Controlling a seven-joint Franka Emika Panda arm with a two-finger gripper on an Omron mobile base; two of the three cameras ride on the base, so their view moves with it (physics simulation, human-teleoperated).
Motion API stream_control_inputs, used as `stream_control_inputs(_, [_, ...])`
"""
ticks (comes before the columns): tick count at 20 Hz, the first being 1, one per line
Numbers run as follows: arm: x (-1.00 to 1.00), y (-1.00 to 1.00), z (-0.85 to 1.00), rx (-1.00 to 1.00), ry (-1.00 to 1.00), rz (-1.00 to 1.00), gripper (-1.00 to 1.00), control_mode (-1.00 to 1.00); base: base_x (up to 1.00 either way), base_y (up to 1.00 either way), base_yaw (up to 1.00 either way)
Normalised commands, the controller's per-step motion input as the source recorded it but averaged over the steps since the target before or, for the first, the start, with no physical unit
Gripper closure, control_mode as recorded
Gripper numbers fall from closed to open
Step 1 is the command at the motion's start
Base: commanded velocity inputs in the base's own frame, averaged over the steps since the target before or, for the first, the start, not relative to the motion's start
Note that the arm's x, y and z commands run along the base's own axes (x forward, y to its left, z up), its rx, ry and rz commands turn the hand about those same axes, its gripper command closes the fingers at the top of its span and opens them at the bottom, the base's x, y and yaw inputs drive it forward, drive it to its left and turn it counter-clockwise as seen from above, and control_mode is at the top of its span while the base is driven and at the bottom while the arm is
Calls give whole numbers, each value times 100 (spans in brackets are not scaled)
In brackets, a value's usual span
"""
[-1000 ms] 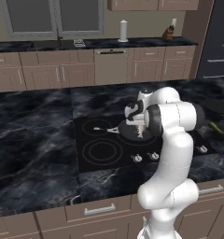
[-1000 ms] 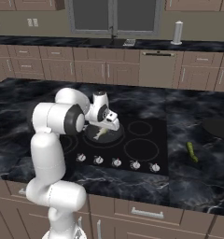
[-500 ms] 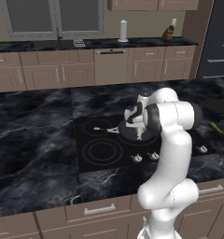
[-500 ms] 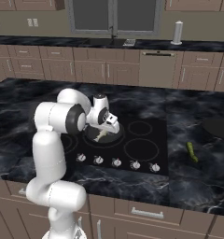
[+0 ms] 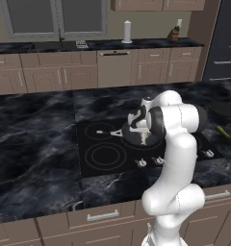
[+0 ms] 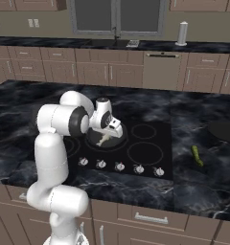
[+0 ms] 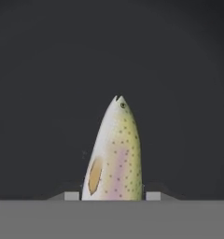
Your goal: Place both pans onto different burners. Then place the squash and the fish on different pans.
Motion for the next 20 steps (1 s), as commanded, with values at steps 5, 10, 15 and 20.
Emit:
stream_control_inputs(5, [0,0,0,0,0,0,-100,-100,0,0,0])
stream_control_inputs(10, [1,-2,2,0,0,0,-100,-100,0,0,0])
stream_control_inputs(15, [0,-8,57,1,-3,0,-100,-100,0,0,0])
stream_control_inputs(20, [-36,0,67,0,-7,5,-100,-100,0,0,0])
